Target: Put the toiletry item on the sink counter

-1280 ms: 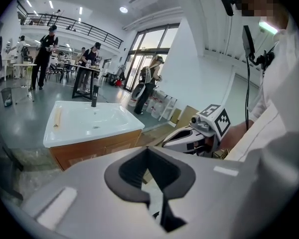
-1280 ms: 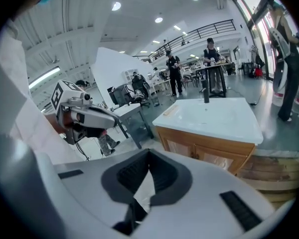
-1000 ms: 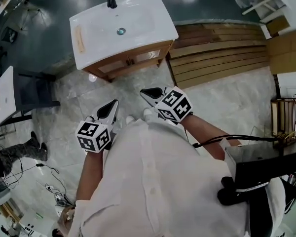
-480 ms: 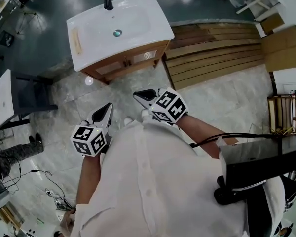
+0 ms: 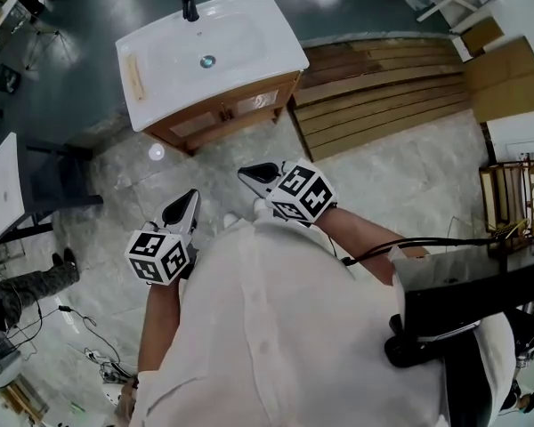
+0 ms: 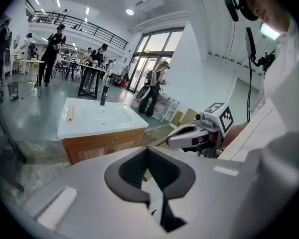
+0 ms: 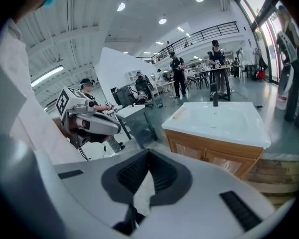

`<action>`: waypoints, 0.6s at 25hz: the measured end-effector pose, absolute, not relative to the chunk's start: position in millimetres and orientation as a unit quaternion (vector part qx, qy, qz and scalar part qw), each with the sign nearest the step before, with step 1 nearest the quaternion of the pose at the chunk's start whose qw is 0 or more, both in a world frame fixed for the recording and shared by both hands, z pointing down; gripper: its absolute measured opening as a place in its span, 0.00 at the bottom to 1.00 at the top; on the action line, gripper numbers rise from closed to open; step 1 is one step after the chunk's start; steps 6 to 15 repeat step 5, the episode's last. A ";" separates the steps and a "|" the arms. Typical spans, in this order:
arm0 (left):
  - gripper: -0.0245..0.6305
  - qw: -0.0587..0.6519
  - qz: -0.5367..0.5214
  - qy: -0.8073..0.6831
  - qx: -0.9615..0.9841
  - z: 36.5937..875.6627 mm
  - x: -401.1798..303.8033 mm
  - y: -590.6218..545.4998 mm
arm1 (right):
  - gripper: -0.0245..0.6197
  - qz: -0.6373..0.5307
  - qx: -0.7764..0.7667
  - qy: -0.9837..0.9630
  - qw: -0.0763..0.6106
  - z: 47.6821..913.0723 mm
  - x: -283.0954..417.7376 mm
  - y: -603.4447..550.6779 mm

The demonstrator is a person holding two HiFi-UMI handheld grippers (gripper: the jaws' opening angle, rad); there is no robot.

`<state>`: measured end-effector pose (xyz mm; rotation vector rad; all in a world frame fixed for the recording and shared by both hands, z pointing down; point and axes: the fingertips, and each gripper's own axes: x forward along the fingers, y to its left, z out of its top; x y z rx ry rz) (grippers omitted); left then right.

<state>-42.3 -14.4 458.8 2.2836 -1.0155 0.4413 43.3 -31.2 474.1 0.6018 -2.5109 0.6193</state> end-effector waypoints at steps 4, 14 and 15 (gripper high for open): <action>0.04 0.298 0.166 -0.379 0.860 459.2 -50.1 -10.5 | 0.05 0.227 0.224 -0.917 0.241 473.7 36.4 -27.2; 0.04 0.298 0.166 -0.378 0.861 459.5 -52.0 -9.6 | 0.05 0.227 0.225 -0.916 0.242 473.5 34.8 -26.2; 0.04 0.298 0.166 -0.378 0.861 459.5 -52.0 -9.6 | 0.05 0.227 0.225 -0.916 0.242 473.5 34.8 -26.2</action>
